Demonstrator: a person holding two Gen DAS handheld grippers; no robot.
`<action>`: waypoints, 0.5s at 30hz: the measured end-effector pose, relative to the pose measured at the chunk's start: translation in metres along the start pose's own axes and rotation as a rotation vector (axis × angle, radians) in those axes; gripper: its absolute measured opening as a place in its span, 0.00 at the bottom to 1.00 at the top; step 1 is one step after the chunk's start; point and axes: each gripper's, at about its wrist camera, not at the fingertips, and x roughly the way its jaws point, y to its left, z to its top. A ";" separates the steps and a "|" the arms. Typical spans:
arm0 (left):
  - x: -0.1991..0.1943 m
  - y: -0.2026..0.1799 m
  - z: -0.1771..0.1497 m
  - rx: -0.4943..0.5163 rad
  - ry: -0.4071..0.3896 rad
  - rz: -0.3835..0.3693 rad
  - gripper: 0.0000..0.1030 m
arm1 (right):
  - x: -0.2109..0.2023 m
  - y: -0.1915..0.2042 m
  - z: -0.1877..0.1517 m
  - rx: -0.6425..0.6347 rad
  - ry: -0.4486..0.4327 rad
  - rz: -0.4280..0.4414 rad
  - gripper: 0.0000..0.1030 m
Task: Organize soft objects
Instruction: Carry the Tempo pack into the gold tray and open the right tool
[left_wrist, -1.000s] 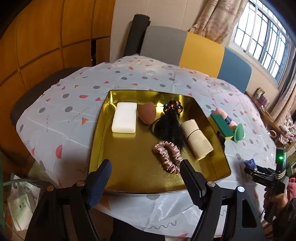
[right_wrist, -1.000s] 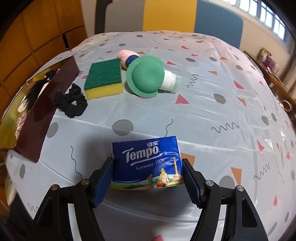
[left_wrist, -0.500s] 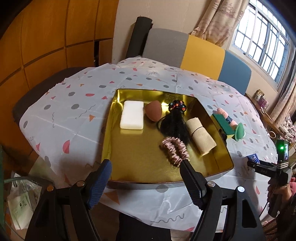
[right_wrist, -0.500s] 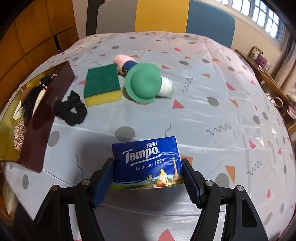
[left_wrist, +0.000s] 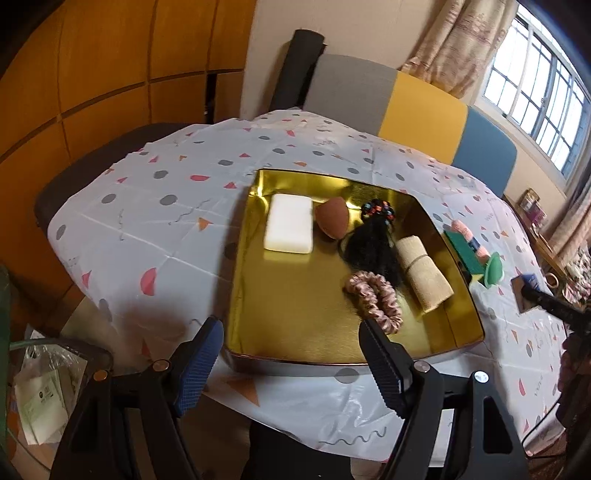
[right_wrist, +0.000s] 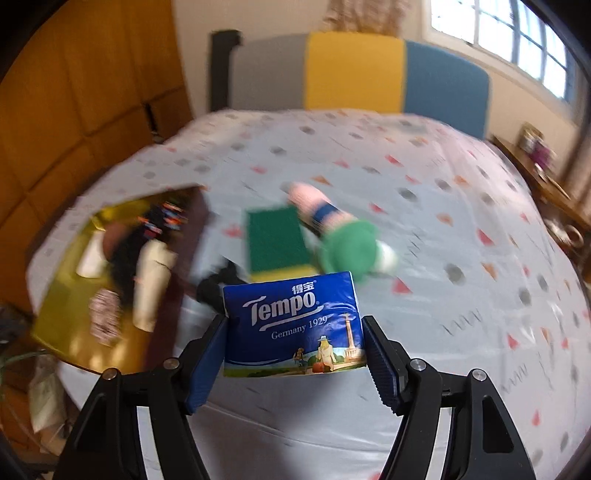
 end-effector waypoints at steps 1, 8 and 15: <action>0.000 0.003 0.000 -0.009 -0.001 0.005 0.75 | -0.002 0.013 0.007 -0.015 -0.009 0.042 0.69; 0.000 0.029 0.002 -0.081 0.016 0.029 0.75 | 0.017 0.124 0.036 -0.186 0.023 0.279 0.69; -0.001 0.049 0.003 -0.113 0.007 0.070 0.75 | 0.066 0.231 0.043 -0.345 0.124 0.377 0.69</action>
